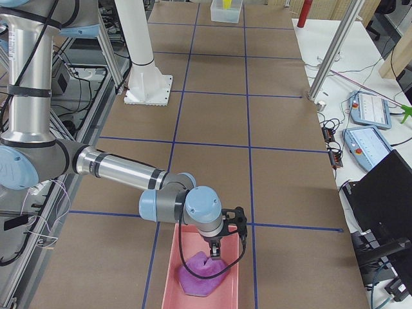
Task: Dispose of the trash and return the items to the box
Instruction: 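Lower the cloth into the pink tray and open the right gripper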
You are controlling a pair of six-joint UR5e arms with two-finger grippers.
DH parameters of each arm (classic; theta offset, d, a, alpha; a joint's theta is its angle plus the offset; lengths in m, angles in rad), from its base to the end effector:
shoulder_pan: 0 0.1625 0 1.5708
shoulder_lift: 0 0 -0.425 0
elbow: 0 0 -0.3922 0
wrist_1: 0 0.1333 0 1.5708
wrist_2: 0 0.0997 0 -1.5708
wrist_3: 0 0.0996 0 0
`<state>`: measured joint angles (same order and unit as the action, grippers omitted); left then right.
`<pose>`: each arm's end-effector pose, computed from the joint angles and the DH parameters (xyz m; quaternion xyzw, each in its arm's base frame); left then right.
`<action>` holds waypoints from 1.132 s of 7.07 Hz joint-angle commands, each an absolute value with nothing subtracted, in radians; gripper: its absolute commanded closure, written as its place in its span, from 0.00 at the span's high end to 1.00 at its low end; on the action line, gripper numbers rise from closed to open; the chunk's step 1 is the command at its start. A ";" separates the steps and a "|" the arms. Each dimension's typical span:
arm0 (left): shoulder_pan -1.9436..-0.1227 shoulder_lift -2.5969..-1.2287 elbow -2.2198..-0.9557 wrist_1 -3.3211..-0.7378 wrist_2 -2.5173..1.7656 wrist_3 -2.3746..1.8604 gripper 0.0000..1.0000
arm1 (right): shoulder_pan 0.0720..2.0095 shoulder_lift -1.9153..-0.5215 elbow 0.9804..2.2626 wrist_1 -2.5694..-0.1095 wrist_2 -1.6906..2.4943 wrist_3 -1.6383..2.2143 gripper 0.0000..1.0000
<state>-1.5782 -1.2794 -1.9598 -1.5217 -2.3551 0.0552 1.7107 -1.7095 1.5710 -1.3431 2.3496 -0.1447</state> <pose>-0.0657 -0.3708 0.5969 0.0344 0.3812 0.0313 0.9233 0.1234 -0.4222 0.6993 0.0946 -0.3696 -0.0191 0.9242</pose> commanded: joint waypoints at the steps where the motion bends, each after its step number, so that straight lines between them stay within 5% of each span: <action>1: -1.577 -1.278 -1.957 -1.522 -2.356 0.054 0.98 | 1.602 -1.719 1.711 -1.342 2.362 0.122 0.99; 5: -1.577 -1.279 -1.959 -1.522 -2.356 0.054 0.98 | 1.530 -1.723 1.913 -1.575 2.336 0.168 1.00; 8: -1.577 -1.279 -1.959 -1.522 -2.356 0.055 0.98 | 1.531 -1.739 1.921 -1.635 2.274 -0.015 1.00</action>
<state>-1.5770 -1.2793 -1.9589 -1.5221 -2.3562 0.0551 1.5317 -1.7310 1.9166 -1.6152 2.2978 0.0324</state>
